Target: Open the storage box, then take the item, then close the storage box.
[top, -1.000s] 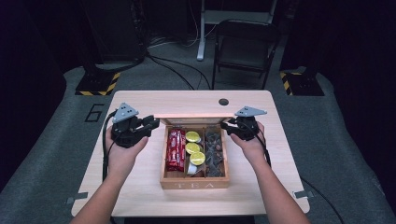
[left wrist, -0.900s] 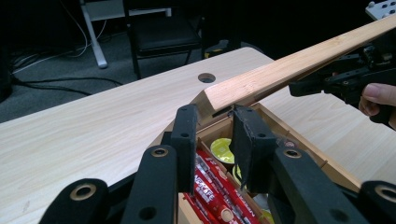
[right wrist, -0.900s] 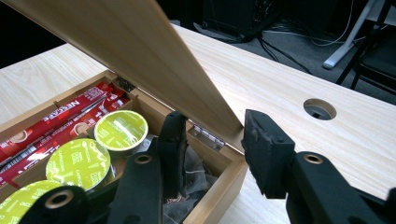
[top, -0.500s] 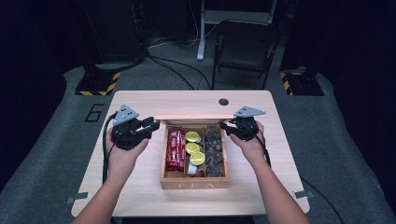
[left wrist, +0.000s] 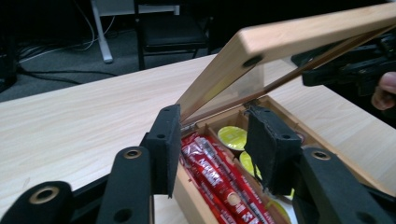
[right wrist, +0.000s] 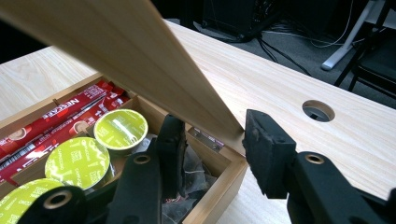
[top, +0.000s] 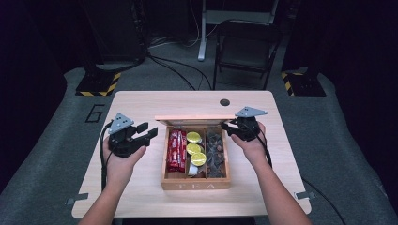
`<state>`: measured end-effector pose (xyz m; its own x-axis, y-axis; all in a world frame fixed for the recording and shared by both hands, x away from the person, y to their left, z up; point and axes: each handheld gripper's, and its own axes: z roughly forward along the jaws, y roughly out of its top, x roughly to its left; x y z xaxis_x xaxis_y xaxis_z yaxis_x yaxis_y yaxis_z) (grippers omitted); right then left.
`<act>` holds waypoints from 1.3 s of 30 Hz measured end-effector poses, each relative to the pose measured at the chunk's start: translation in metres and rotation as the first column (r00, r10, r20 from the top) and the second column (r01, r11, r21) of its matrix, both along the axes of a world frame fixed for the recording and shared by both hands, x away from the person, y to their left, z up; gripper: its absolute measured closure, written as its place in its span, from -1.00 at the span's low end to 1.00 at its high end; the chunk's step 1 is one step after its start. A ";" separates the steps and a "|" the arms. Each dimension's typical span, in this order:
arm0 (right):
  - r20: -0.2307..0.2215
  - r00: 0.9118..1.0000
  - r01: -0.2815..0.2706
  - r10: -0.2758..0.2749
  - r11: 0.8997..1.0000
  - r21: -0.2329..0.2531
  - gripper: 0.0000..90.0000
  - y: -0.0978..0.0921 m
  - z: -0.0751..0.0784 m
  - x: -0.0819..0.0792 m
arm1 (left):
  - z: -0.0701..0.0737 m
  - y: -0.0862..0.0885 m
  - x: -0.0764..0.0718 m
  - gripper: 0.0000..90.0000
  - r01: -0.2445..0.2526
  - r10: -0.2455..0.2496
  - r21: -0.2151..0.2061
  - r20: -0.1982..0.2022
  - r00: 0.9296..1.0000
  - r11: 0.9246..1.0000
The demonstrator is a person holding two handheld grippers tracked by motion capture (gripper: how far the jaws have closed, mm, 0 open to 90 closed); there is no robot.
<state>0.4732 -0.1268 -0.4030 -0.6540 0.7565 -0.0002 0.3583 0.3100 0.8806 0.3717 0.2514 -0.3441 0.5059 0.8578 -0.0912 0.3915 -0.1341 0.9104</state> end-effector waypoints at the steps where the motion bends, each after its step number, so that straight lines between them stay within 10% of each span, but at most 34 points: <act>1: 0.000 1.000 0.000 0.000 1.000 0.000 0.31 0.000 0.000 0.000 | 0.000 0.000 0.000 0.20 0.000 0.000 0.000 0.000 1.000 1.000; 39: 0.003 1.000 -0.006 0.006 1.000 0.008 0.31 -0.001 0.000 0.003 | -0.061 -0.016 0.001 0.07 0.022 -0.020 0.028 -0.067 0.998 0.999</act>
